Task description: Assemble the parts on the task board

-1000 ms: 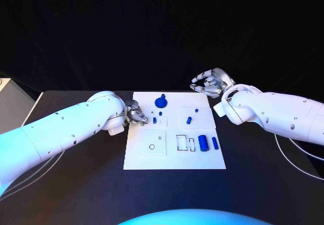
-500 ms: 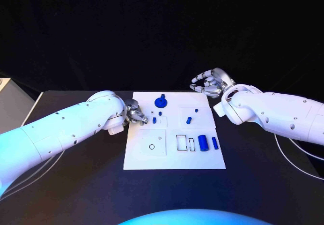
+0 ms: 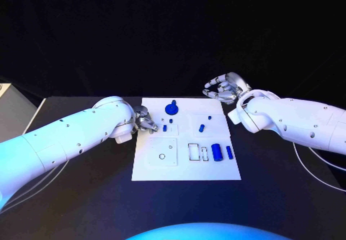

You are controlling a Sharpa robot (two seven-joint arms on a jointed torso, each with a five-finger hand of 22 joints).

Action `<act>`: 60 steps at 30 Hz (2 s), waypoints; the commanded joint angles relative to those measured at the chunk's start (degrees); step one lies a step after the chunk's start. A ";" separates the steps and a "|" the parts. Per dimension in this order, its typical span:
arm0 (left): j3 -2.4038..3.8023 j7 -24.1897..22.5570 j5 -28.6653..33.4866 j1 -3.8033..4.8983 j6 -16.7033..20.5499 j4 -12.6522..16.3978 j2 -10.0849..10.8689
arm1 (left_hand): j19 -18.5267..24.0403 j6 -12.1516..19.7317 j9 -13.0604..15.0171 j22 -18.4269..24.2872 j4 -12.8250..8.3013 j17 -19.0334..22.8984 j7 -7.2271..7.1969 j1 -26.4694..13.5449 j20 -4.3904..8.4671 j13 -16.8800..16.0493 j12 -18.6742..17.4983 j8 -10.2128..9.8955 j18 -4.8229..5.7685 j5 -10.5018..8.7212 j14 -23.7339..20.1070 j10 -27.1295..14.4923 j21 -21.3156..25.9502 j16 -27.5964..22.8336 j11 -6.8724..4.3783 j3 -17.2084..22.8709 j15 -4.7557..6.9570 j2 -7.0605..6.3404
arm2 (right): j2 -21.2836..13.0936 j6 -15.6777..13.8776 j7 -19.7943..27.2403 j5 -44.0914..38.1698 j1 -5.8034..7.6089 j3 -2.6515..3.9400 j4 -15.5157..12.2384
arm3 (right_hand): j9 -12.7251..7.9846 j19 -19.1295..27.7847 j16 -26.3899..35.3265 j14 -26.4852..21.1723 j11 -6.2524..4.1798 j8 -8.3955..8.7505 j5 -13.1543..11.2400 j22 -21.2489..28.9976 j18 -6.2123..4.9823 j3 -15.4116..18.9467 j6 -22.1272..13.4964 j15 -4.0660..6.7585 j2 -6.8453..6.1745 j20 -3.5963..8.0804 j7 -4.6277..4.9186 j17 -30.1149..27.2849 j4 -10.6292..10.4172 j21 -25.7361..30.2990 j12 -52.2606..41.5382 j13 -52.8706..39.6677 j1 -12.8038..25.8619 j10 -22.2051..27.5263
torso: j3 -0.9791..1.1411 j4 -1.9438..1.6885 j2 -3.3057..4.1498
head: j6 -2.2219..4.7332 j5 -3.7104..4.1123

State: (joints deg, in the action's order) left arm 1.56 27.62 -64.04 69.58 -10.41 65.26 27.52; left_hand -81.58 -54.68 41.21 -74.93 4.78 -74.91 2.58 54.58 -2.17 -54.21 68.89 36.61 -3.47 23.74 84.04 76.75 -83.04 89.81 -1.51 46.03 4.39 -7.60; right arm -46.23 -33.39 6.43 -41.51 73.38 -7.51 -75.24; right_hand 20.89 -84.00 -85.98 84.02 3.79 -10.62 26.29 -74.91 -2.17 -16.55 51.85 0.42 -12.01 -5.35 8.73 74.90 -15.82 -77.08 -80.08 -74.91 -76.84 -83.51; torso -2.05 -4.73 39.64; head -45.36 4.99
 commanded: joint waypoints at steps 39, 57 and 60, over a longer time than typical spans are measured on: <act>-0.34 0.72 -0.98 -0.19 -2.68 -0.31 -0.67 | -0.38 -0.48 -0.21 -4.03 -1.13 -15.09 -0.40 -0.01 0.00 -0.27 0.13 -0.34 0.52 -0.37 5.96 0.64 -0.24 0.19 -0.18 -2.24 0.01 -1.88 | -0.06 0.52 0.27 -0.83 -0.01 0.02 -0.29 | 0.06 -1.26 0.20 3.78 -0.05 0.20 0.19 -6.99 -0.71 -0.20 -0.46 0.24 -0.38 0.21 0.07 5.90 -0.04 0.37 0.00 -7.51 -0.12 -0.03 | -0.07 0.03 -0.03 | -0.32 0.15; -0.34 0.87 -1.22 -0.15 -2.72 -0.96 -0.66 | -0.40 -1.09 -1.02 -4.05 3.31 -15.09 -0.35 -0.80 0.10 -0.27 -0.02 -1.00 0.52 -0.56 5.96 0.49 -0.14 0.19 -0.13 -10.20 0.00 -3.11 | -0.10 0.50 0.30 -0.83 -0.01 0.02 -0.28 | 0.06 -1.26 0.20 3.78 -0.05 0.20 0.19 -6.99 -0.71 -0.20 -0.46 0.24 -0.38 0.21 0.07 5.90 -0.04 0.37 0.00 -7.51 -0.12 -0.03 | -0.04 0.02 -0.01 | -0.26 0.25; -0.34 0.92 -1.25 -0.14 -2.56 -1.04 -0.64 | -0.45 -1.30 -1.29 -4.10 5.42 -15.09 -0.29 -0.32 0.14 -0.39 0.01 -1.28 0.53 -0.61 5.96 0.45 -0.13 0.19 -0.09 -14.00 0.00 -3.45 | -0.15 0.53 0.32 -0.83 -0.01 0.02 -0.28 | 0.06 -1.26 0.20 3.78 -0.05 0.20 0.19 -6.99 -0.71 -0.20 -0.46 0.24 -0.38 0.21 0.07 5.90 -0.04 0.37 0.00 -7.51 -0.12 -0.03 | -0.04 0.02 0.00 | -0.29 0.27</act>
State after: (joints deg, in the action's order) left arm 1.42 27.77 -64.77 69.70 -11.61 64.36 26.90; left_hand -81.71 -55.65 40.00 -74.91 9.65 -74.91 2.22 54.13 -2.04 -54.53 68.89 35.57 -3.47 23.52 84.04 76.94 -83.04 89.81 -1.70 32.93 4.39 -10.59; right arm -46.35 -33.40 6.39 -41.79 73.38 -7.51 -75.45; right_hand 20.86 -84.00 -85.98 84.02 3.79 -10.62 26.29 -74.93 -2.16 -16.54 51.85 0.42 -12.00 -5.35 8.73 74.91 -15.82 -77.08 -80.08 -74.93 -76.84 -83.51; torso -2.08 -4.73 39.61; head -45.63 5.22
